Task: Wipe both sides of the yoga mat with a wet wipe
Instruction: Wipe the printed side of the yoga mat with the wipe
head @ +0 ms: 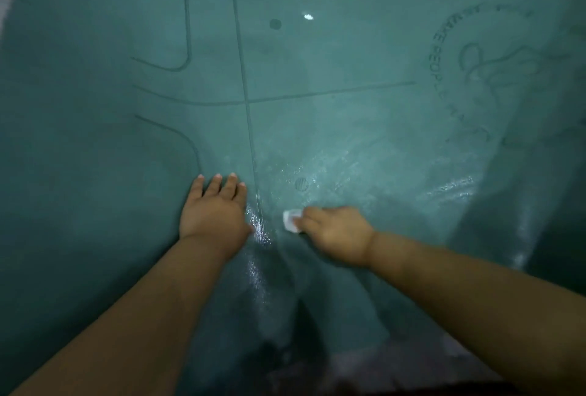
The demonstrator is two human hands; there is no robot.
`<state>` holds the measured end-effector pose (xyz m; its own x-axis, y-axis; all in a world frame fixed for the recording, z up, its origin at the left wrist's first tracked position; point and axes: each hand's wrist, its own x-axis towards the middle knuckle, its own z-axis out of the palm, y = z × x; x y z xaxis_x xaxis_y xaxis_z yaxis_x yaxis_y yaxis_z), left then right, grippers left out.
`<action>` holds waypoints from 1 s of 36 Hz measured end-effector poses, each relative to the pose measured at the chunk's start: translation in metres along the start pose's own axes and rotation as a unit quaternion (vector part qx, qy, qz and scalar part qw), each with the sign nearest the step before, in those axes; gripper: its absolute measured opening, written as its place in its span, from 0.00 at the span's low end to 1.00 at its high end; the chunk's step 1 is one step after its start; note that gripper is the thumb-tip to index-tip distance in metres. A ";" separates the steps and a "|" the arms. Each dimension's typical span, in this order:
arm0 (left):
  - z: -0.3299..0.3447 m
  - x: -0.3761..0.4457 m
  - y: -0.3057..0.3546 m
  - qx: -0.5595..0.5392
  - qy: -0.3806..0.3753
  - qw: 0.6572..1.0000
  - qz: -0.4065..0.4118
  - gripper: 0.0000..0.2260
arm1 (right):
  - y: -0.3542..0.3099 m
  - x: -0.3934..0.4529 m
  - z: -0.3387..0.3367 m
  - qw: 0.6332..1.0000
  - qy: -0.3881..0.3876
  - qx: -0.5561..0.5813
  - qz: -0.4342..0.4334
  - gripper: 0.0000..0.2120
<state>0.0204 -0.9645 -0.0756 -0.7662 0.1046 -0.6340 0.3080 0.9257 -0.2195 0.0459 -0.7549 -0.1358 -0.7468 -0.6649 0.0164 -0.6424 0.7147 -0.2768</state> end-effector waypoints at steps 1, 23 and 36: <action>0.001 -0.005 0.001 0.004 -0.003 1.000 0.004 0.34 | 0.014 -0.006 -0.009 0.998 0.000 -0.006 0.060 0.16; 0.043 -0.104 0.044 0.071 -0.074 0.993 0.065 0.45 | -0.073 -0.110 -0.027 0.957 -0.212 0.024 0.198 0.19; 0.064 -0.129 0.063 0.117 -0.079 0.987 0.074 0.48 | -0.068 -0.133 -0.032 0.915 -0.221 0.058 0.332 0.14</action>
<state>0.1748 -0.9428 -0.0553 -0.6118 0.1568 -0.7754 0.5458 0.7931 -0.2703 0.1833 -0.7081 -0.0880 -0.8070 -0.1341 -0.5752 -0.0312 0.9822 -0.1851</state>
